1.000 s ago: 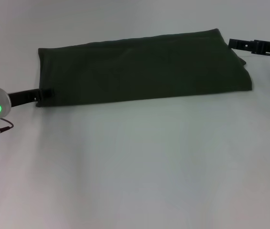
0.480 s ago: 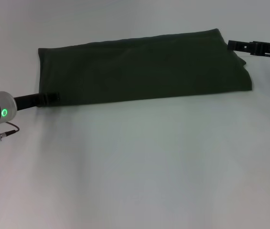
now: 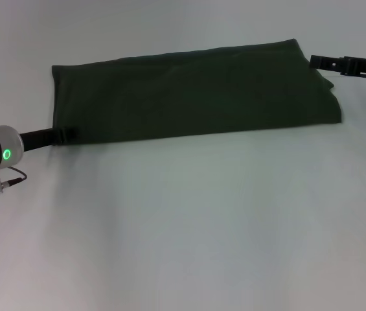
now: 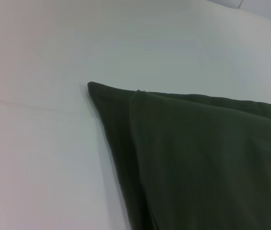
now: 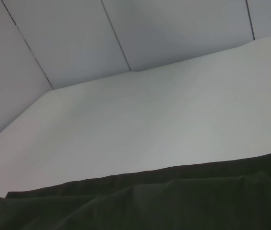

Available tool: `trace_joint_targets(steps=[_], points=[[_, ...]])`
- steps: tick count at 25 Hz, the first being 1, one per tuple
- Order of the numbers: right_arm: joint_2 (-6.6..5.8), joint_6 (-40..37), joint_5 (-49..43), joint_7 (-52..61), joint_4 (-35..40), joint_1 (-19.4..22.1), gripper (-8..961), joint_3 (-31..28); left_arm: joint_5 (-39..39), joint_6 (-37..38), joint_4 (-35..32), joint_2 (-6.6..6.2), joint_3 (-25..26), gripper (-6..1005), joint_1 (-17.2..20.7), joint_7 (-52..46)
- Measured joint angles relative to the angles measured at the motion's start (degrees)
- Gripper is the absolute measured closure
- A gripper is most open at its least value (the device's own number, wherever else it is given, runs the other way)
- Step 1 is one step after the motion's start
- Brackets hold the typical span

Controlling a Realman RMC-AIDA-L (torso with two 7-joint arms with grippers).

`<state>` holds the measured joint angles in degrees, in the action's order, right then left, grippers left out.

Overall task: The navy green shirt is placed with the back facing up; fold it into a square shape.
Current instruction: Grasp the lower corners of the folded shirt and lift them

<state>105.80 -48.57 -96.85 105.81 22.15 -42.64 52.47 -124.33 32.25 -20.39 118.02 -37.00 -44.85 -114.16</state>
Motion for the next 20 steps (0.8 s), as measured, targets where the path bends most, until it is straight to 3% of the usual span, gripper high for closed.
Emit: trace_joint_targets(steps=[4,9,20], points=[[0.03,0.0,0.0,0.01,-0.06,0.01,84,0.0,-0.31,-0.63,0.23,0.02,0.0,551,-0.11,0.1],[0.05,-0.01,0.0,0.01,-0.1,0.01,85,0.0,-0.38,-0.85,0.55,0.02,-0.51,714,-0.19,0.45],[0.09,-0.18,0.0,0.01,-0.44,0.11,86,-0.13,-0.39,-1.86,0.61,0.01,-1.61,840,-0.36,0.95]])
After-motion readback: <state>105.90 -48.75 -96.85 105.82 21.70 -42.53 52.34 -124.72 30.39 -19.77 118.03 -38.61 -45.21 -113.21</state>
